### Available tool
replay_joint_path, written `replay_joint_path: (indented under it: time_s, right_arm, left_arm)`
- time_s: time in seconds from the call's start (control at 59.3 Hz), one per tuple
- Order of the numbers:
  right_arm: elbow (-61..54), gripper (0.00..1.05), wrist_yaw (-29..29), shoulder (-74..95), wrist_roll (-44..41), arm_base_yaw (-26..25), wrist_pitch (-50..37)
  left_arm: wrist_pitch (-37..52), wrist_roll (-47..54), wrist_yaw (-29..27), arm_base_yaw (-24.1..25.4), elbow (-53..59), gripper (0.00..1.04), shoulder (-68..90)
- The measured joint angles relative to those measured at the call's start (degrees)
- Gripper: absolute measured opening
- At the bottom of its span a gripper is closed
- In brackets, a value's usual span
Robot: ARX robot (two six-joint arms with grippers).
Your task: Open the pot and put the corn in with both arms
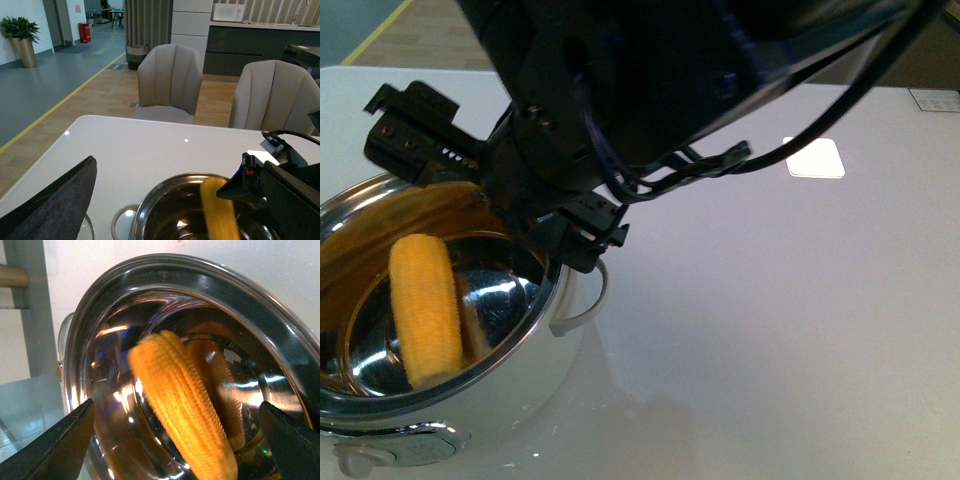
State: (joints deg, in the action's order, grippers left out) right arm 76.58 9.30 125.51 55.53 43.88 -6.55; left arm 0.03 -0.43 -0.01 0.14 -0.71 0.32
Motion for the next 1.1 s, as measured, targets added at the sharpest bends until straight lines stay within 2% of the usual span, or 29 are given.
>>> replay_joint_path:
  time_s: [0.186, 0.287, 0.438, 0.624, 0.658, 0.708, 0.742, 0.843, 0.944, 1.096]
  right_arm:
    - [-11.37, 0.96, 0.17, -11.58, 2.6, -6.84, -8.74]
    - [-17.38, 0.96, -2.99, -18.38, 0.76, -11.06, -9.88]
    - [-28.28, 0.96, -8.2, -30.05, -8.98, -17.9, -9.99]
    - [-43.3, 0.96, -9.35, -48.04, -23.26, -28.11, -10.58]
    - [-45.75, 0.94, -11.28, -49.92, -26.1, -29.11, -12.39]
    - [-50.9, 0.86, -18.01, -50.82, -33.29, -29.81, -24.92]
    - [-53.72, 0.81, -20.41, -50.97, -37.77, -30.12, -32.37]
    - [-60.24, 0.66, -21.09, -52.35, -47.17, -31.74, -46.16]
    - [-63.3, 0.48, -19.28, -57.09, -52.06, -33.38, -48.19]
    - [-67.19, 0.23, -17.18, -62.62, -54.07, -35.52, -46.25]
  left_arm:
    - [0.0, 0.0, 0.0, 0.0, 0.0, 0.98, 0.0]
    - [0.0, 0.0, 0.0, 0.0, 0.0, 0.98, 0.0]
    - [0.0, 0.0, 0.0, 0.0, 0.0, 0.98, 0.0]
    - [0.0, 0.0, -0.02, 0.0, 0.0, 0.98, 0.0]
    - [0.0, 0.0, -0.02, 0.0, 0.0, 0.98, 0.0]
    - [0.0, 0.0, -0.02, 0.0, 0.0, 0.98, 0.0]
    - [0.0, 0.0, 0.15, 0.0, 0.0, 0.98, 0.0]
    - [-0.02, 0.0, 0.09, -0.02, 0.0, 0.98, -0.04]
    - [-0.02, 0.0, 0.0, -0.02, 0.0, 0.98, -0.04]
    - [-0.02, 0.0, 0.0, -0.02, 0.0, 0.98, -0.04]
